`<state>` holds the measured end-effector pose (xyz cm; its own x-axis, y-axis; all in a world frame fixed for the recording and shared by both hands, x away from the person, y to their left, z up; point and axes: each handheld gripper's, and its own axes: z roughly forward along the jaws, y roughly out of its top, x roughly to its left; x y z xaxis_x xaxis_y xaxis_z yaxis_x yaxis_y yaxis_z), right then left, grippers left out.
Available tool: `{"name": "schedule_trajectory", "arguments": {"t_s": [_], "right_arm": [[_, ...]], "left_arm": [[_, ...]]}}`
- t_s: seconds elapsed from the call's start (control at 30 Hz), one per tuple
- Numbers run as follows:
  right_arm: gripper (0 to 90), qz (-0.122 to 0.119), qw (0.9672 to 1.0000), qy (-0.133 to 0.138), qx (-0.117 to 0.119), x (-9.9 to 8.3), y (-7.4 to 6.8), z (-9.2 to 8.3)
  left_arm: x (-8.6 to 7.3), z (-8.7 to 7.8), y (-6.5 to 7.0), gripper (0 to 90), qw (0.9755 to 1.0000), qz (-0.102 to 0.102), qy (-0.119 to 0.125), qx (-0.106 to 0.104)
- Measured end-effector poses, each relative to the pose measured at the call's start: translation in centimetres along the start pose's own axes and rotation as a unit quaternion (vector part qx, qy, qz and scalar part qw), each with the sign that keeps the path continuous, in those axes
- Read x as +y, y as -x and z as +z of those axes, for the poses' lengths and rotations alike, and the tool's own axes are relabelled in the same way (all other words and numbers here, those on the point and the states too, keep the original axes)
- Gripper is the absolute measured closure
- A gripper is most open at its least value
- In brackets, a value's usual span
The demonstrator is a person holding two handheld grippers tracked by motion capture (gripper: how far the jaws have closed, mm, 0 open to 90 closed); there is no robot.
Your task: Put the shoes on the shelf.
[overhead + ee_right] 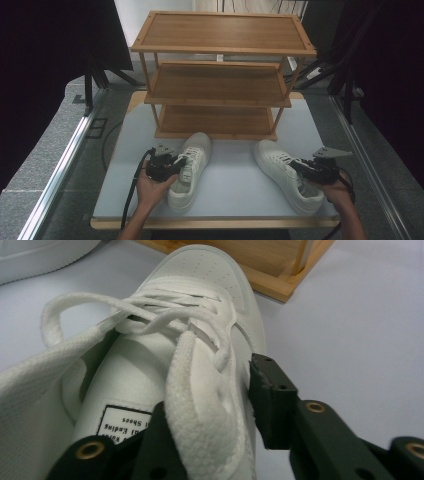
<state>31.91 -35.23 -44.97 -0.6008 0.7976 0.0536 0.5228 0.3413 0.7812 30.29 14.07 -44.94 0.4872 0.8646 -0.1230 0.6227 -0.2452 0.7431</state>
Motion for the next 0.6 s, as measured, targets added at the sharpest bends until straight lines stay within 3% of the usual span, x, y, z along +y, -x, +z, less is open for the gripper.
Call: {"name": "schedule_trajectory", "arguments": {"t_s": [0.2,0.33,0.6], "right_arm": [[81.7,0.006,0.9999,0.004,-0.013,-0.12,-0.15,-0.01],[83.9,-0.006,0.9999,0.0,-0.016,0.04,-0.23,-0.02],[84.2,0.006,0.9999,0.008,-0.013,-0.06,-0.15,-0.17]], "left_arm": [[-0.06,-0.06,0.31,81.2,0.9998,0.001,0.004,0.019],[-0.26,-0.15,-0.11,82.6,0.9998,-0.007,0.016,0.012],[-0.56,-0.45,-0.55,82.6,0.9996,-0.016,0.024,-0.003]]}}
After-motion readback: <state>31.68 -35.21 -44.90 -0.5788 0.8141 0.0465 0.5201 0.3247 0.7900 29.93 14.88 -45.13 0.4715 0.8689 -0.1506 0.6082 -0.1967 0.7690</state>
